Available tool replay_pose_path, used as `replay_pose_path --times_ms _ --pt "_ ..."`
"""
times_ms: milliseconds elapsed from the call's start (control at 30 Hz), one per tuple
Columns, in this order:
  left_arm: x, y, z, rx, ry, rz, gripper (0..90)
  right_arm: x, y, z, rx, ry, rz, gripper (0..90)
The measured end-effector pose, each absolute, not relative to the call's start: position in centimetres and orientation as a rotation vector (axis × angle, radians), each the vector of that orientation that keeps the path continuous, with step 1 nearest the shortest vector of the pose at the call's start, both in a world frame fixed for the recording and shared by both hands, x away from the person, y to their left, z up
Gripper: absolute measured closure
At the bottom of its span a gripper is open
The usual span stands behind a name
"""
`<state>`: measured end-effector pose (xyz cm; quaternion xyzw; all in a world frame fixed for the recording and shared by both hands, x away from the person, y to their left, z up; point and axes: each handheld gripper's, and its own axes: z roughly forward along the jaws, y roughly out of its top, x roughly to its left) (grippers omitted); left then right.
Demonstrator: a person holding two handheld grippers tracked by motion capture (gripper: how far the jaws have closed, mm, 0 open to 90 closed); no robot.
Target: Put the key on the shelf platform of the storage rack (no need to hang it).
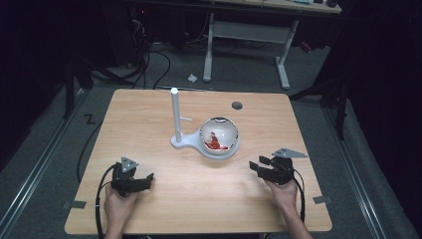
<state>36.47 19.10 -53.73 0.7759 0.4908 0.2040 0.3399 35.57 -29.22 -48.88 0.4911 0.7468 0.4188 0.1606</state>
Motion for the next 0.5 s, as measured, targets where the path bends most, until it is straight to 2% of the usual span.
replay_pose_path --times_ms 500 --pt "36.5 19.1 -53.7 2.019 1.277 0.531 15.4 36.5 -28.6 -50.7 1.407 2.15 1.092 46.6"
